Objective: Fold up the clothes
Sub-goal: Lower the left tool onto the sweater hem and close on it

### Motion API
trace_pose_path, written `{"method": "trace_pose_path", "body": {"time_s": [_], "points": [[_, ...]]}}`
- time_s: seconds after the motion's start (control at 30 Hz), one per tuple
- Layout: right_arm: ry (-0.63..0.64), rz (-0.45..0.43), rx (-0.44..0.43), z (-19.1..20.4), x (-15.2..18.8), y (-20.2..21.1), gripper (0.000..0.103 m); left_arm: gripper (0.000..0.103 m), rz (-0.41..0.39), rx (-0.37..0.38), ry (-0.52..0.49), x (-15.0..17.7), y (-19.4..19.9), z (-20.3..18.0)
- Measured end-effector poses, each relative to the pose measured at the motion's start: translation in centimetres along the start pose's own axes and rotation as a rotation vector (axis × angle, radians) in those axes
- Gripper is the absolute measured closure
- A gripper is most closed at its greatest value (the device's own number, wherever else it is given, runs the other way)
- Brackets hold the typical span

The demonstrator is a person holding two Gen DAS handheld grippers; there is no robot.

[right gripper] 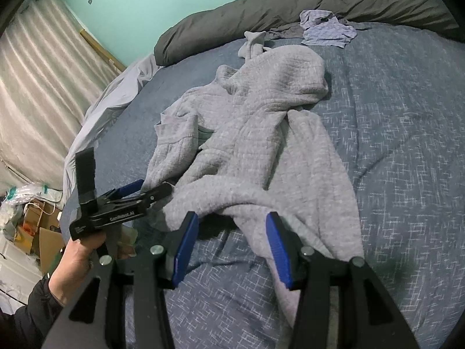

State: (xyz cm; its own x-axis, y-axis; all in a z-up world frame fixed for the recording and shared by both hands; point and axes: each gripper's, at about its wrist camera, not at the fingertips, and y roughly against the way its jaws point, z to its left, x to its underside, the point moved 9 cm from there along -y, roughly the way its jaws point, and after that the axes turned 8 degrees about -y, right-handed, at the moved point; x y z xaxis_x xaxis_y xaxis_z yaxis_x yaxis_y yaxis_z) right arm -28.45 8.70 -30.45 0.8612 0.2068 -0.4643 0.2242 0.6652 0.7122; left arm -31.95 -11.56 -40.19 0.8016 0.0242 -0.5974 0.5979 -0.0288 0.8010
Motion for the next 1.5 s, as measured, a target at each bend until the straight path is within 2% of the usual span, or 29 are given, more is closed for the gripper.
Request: {"method": "trace_pose_path", "body": {"time_s": [0.5,0.9,1.17,1.2,1.27,1.33,1.5], "points": [[0.017,0.010,-0.006,0.8,0.2,0.0,0.054,0.000,0.069,0.019,-0.016,1.6,-2.1,-0.6],[-0.008,0.005,-0.012,0.5,0.1,0.4,0.054,0.000,0.053,-0.002,-0.025,2.0,-2.1,-0.8],[-0.012,0.003,-0.008,0.3,0.2,0.8,0.054,0.000,0.034,0.017,-0.009,1.6,-1.3,-0.7],[-0.012,0.003,-0.007,0.3,0.3,0.8,0.054,0.001,0.031,0.020,-0.006,1.5,-1.1,-0.7],[-0.013,0.002,-0.006,0.2,0.3,0.9,0.054,0.011,0.020,0.027,-0.004,1.2,-0.3,-0.8],[-0.017,0.001,-0.007,0.1,0.4,0.9,0.054,0.017,-0.002,0.033,-0.005,1.0,1.1,-1.0],[-0.034,-0.001,-0.011,-0.4,0.7,0.8,0.054,0.017,-0.021,0.027,-0.028,0.3,1.3,-1.4]]}}
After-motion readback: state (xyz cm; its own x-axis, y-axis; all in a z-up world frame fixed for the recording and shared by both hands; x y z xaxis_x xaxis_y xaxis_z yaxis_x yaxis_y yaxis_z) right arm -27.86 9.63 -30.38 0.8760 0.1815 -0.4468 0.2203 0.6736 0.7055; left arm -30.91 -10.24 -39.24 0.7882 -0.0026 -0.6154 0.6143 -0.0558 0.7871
